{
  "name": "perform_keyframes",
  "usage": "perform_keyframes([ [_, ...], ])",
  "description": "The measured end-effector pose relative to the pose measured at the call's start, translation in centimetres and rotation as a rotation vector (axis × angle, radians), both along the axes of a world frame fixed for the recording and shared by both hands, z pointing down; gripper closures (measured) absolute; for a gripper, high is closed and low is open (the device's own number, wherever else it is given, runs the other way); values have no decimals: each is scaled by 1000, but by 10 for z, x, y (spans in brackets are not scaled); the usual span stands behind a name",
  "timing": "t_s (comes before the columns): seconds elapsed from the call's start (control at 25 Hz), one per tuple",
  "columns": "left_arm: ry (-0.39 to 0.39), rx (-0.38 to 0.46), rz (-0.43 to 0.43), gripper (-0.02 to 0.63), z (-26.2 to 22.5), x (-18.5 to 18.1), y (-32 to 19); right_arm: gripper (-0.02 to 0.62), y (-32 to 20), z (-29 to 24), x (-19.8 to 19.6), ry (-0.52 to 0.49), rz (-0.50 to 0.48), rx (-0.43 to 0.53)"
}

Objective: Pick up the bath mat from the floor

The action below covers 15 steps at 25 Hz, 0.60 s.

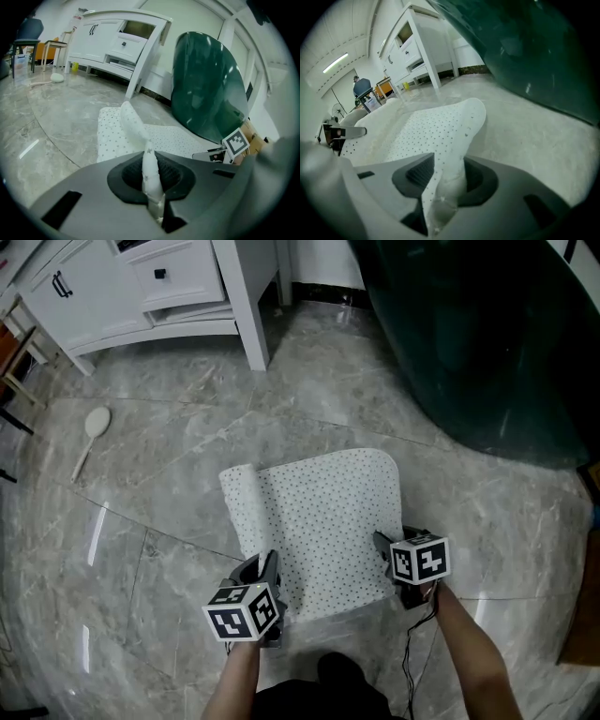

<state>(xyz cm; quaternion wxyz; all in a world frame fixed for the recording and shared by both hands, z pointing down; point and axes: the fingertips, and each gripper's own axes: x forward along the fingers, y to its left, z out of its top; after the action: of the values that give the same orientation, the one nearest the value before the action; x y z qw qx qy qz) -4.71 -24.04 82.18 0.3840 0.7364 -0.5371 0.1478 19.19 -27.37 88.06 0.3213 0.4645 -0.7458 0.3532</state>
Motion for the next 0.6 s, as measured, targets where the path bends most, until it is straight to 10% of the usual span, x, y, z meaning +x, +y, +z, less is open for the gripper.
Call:
perform_keyframes([
  [0.24,-9,-5,-40,583,-5,-23,14,563,1,-13,-6,119,3,57],
  [0.6,-18,30,-116,583,-24,-63,33,571,12,-69,-46,-54,33,92],
])
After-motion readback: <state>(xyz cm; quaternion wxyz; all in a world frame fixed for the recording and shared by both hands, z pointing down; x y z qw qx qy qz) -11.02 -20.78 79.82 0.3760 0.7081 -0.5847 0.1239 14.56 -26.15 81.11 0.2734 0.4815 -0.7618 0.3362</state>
